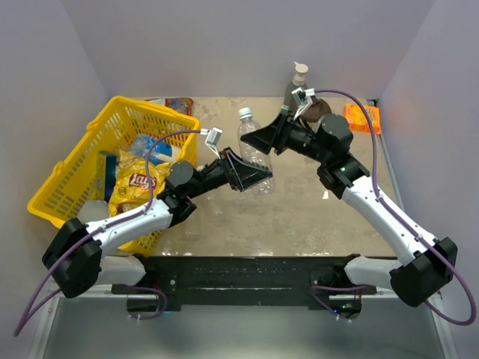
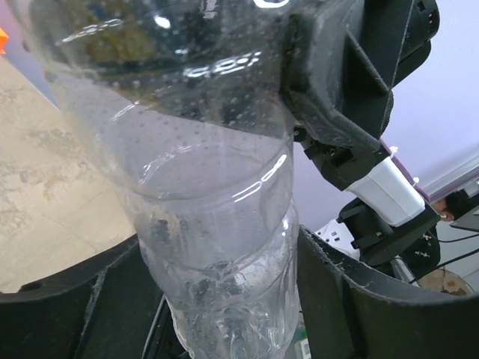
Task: Unscrew the bottle caps
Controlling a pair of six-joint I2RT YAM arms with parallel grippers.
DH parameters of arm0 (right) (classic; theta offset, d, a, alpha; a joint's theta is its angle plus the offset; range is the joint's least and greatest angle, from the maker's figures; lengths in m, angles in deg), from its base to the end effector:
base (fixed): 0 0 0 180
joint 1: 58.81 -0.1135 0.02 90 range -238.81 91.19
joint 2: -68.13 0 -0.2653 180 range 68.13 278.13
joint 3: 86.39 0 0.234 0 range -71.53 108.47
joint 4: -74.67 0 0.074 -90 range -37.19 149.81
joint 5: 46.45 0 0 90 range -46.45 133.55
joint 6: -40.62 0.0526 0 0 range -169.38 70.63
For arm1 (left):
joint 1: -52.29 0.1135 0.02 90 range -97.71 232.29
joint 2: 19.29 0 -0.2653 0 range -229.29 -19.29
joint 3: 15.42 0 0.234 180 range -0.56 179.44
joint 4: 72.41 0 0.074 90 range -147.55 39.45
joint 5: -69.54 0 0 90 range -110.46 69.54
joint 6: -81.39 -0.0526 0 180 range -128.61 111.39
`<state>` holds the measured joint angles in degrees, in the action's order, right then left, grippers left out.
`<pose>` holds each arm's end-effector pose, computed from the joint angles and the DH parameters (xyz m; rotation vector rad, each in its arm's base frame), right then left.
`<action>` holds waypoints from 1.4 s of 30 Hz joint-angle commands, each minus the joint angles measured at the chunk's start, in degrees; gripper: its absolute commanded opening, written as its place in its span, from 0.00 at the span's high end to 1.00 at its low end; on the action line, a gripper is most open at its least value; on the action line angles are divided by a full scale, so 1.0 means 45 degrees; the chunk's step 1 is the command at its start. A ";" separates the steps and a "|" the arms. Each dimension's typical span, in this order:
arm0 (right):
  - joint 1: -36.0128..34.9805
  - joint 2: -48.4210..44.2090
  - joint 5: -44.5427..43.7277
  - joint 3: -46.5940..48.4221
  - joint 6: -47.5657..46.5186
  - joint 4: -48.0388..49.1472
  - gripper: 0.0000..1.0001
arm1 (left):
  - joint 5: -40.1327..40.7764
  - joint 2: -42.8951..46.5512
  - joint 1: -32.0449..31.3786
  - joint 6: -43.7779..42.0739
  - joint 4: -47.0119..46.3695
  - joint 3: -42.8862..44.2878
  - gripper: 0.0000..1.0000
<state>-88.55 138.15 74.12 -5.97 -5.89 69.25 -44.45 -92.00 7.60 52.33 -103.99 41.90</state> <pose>0.2284 0.1613 0.4154 -0.2823 1.6468 1.3931 0.1868 -0.2149 0.3387 0.2088 1.5497 -1.7895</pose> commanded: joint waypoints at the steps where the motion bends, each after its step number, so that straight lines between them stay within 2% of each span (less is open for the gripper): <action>1: -0.0072 -0.0130 -0.0347 -0.0037 0.0083 0.0678 0.68 | -0.0178 -0.0015 -0.0109 0.0050 -0.0950 0.0351 0.33; 3: -0.0072 -0.0188 -0.0464 -0.0057 -0.0014 0.0522 0.64 | -0.0138 0.0063 -0.0089 0.0011 -0.0951 0.0273 0.36; 9: -0.0072 -0.0286 -0.0737 -0.0038 -0.0229 0.0229 0.43 | 0.0213 0.0278 -0.0089 -0.0048 -0.0756 -0.0059 0.43; 10: -0.0072 -0.0306 -0.0757 -0.0038 -0.0249 0.0209 0.34 | 0.0252 0.0298 -0.0089 -0.0087 -0.0717 -0.0099 0.43; 14: -0.0052 -0.0325 -0.0874 0.0370 -0.0425 -0.0355 0.20 | 0.0505 0.0667 -0.0070 -0.0535 0.0157 -0.0177 0.45; 16: -0.0033 -0.0112 -0.0933 0.0936 -0.0987 -0.1540 0.11 | 0.0953 0.0979 -0.0070 -0.0808 0.0959 -0.0333 0.46; 20: -0.0033 0.0259 -0.1634 0.2967 -0.2199 -0.4025 0.06 | 0.1209 0.1430 0.0048 -0.1277 0.1527 -0.0783 0.48; 21: -0.0052 0.0319 -0.1868 0.3202 -0.2454 -0.4455 0.05 | 0.1268 0.1469 0.0067 -0.1897 0.1859 -0.0686 0.48; 23: -0.0033 0.0435 -0.2377 0.3828 -0.2982 -0.5394 0.05 | 0.1462 0.1509 0.0048 -0.2914 0.3904 0.0013 0.48; 24: -0.0052 0.0475 -0.2514 0.4023 -0.3080 -0.5667 0.05 | 0.1734 0.1489 0.0028 -0.4040 0.4821 0.0289 0.48; 25: -0.0033 0.0533 -0.2670 0.4392 -0.3275 -0.6173 0.06 | 0.1930 0.1412 -0.0069 -0.4574 0.6455 0.0562 0.49; 28: -0.0052 0.1001 -0.2710 0.5154 -0.3509 -0.7227 0.13 | 0.2790 0.1528 -0.0206 -0.6022 0.8301 0.1053 0.50; 30: -0.0091 0.1488 -0.2827 0.5643 -0.3666 -0.7932 0.20 | 0.3335 0.1645 -0.0323 -0.6588 0.8754 0.1054 0.50; 34: -0.0480 0.2096 -0.3295 0.6932 -0.4563 -0.9670 0.26 | 0.3943 0.1607 -0.0732 -0.7059 0.9673 0.1112 0.51; 42: -0.0775 0.2994 -0.3607 0.7442 -0.4897 -1.0726 0.41 | 0.4861 0.1197 -0.1651 -0.7275 0.9675 0.1541 0.52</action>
<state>-91.56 150.96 59.76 24.08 -25.74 25.51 -26.22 -86.12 1.77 22.24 -59.40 44.93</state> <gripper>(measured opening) 0.623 0.628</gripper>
